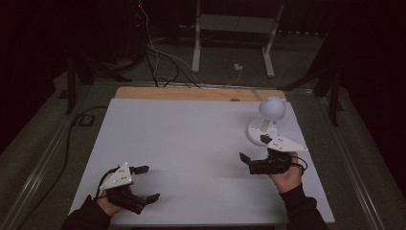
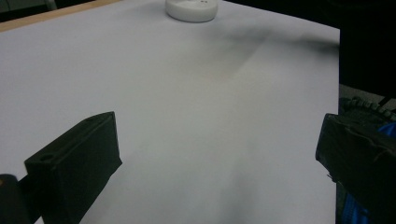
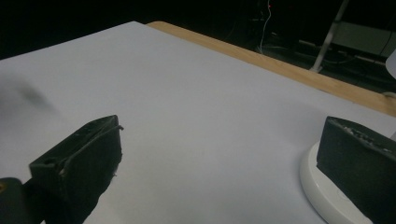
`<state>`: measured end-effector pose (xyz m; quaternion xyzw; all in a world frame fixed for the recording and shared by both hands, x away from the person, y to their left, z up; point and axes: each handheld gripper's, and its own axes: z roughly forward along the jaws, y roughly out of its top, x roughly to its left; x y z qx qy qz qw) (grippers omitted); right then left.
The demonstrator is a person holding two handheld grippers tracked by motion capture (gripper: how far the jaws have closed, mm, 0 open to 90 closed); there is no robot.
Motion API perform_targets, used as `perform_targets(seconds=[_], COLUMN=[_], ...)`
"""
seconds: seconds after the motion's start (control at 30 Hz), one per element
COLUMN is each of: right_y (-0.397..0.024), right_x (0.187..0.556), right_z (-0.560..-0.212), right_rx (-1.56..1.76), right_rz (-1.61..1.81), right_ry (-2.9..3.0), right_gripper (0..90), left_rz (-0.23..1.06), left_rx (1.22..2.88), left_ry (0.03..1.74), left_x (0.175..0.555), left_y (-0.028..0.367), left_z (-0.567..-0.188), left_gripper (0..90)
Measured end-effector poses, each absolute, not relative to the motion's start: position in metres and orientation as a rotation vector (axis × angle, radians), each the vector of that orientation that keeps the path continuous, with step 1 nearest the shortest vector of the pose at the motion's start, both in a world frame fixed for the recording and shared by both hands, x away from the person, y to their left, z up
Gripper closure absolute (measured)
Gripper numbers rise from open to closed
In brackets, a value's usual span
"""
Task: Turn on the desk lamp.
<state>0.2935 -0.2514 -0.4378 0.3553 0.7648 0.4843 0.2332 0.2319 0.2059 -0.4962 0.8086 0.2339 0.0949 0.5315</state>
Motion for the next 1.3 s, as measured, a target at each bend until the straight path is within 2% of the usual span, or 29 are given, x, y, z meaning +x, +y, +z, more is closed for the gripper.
perform_targets(seconds=[0.5,0.93,1.3], right_y=[-0.266,-0.27,-0.266], right_x=[0.338,0.357,0.36], right_z=[-0.45,-0.456,-0.462], right_rx=[1.106,1.242,1.311], right_rz=[1.28,1.243,1.2], right_ry=[1.992,1.865,1.803], right_gripper=[0.0,0.0,0.0], left_rz=[0.228,0.226,0.227], left_rx=[1.93,1.931,1.934], left_ry=[0.56,0.56,0.559], left_x=[0.232,0.232,0.232], left_y=[0.206,0.206,0.206], left_z=[-0.496,-0.496,-0.496], left_gripper=[0.3,0.3,0.3])
